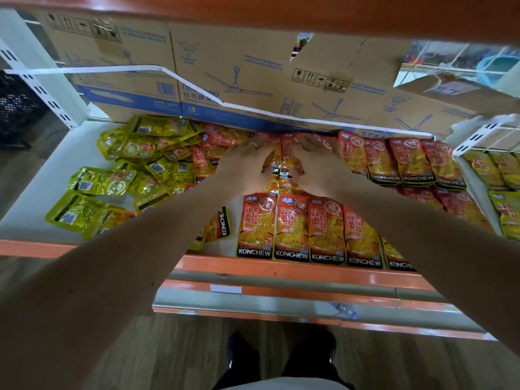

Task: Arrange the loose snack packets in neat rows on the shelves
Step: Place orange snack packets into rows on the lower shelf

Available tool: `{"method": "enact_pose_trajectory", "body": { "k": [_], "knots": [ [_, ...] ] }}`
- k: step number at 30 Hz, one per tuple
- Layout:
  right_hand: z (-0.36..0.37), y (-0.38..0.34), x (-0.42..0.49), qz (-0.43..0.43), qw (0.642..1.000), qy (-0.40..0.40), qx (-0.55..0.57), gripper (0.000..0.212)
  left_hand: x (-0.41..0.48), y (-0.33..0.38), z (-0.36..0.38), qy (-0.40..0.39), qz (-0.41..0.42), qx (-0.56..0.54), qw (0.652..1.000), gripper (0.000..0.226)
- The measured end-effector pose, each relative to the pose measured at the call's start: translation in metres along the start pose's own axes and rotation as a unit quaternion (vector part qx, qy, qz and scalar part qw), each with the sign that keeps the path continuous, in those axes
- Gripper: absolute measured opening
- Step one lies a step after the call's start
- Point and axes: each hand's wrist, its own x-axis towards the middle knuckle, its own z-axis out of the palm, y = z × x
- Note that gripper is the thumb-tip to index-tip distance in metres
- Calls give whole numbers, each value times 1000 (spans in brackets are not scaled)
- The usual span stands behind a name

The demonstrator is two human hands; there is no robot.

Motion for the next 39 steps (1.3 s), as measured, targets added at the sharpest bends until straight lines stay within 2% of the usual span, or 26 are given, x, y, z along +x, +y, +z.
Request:
{"method": "enact_pose_trajectory", "body": {
  "k": [2, 6, 10, 19, 25, 32, 39],
  "knots": [
    [1, 0, 0, 5, 1000, -3, -7, 61, 2, 1, 2, -21, 13, 5, 1000, 54],
    [0, 1, -1, -1, 1000, -28, -15, 63, 8, 5, 5, -90, -9, 0, 996, 59],
    [0, 2, -1, -1, 999, -42, -28, 63, 12, 3, 5, -126, -19, -10, 992, 60],
    [-2, 1, 0, -7, 997, -58, -44, 63, 8, 3, 1, -142, -22, -15, 989, 60],
    [-1, 3, 2, -7, 995, -83, -48, 64, 5, -1, 4, -149, -28, -57, 987, 59],
    [8, 2, -5, -19, 995, -71, -67, 63, 1, -6, 9, -143, -3, -57, 988, 60],
    [5, 3, 2, -27, 994, -76, -77, 64, 4, -11, 6, -176, 4, -46, 983, 60]
  ]
}}
